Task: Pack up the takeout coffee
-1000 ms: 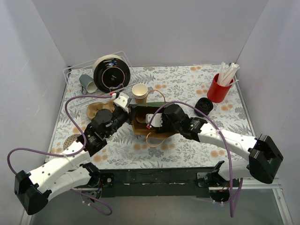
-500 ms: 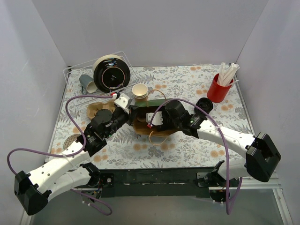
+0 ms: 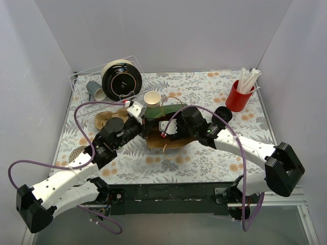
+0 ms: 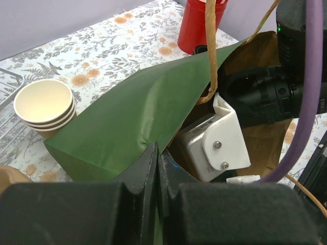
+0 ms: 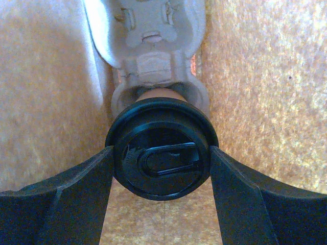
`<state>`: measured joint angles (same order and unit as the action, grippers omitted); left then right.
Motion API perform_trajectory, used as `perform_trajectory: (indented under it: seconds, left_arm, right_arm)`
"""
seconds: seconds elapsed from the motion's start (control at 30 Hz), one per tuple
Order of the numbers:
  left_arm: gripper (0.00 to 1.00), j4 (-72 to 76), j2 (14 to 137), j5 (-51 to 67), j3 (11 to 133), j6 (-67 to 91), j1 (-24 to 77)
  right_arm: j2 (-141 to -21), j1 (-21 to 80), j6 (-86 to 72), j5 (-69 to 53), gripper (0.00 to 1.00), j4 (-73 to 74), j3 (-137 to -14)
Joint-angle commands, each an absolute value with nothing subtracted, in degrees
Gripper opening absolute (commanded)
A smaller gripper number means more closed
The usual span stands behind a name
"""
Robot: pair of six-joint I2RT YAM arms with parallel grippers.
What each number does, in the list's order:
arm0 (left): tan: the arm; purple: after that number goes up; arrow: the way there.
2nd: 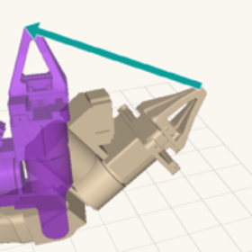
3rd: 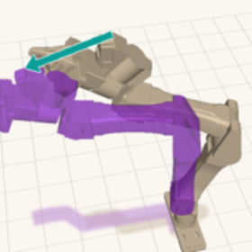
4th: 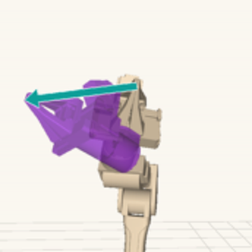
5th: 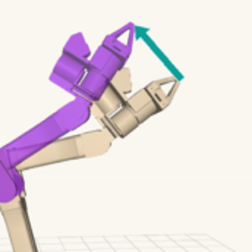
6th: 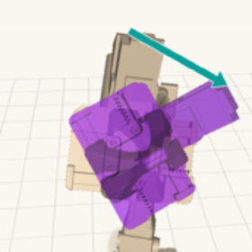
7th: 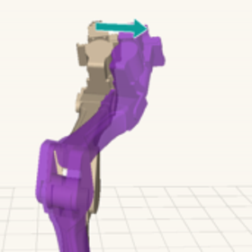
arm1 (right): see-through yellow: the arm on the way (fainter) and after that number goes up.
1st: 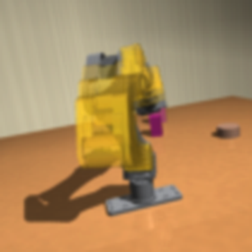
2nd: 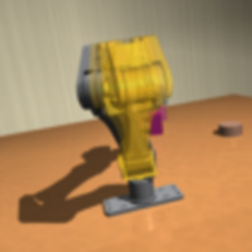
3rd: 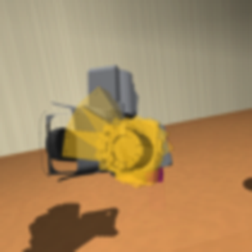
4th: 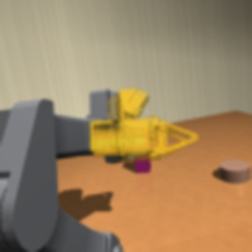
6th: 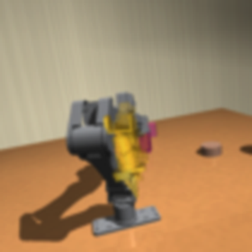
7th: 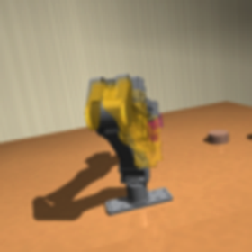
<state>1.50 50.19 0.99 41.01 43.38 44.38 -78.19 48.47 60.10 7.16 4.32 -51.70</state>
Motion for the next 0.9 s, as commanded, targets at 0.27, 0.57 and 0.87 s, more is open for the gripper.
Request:
perform_trajectory:
  seconds: [0.27, 0.57, 0.87]
  left_arm:
    - [0.00, 0.35, 53.26, 2.55, 47.55, 47.63, 44.56]
    - [0.00, 0.61, 54.49, 1.76, 47.99, 49.39, 44.21]
    - [0.00, 0.26, 54.84, 1.50, 48.25, 50.10, 43.86]
  right_arm:
    - [-79.37, 44.74, 62.58, 0.36, 0.09, -3.26, -49.39]
    - [-81.56, 44.56, 63.10, -3.69, 0.09, 2.20, -53.09]
    - [-83.49, 42.72, 62.23, -4.04, 0.09, 0.97, -51.94]
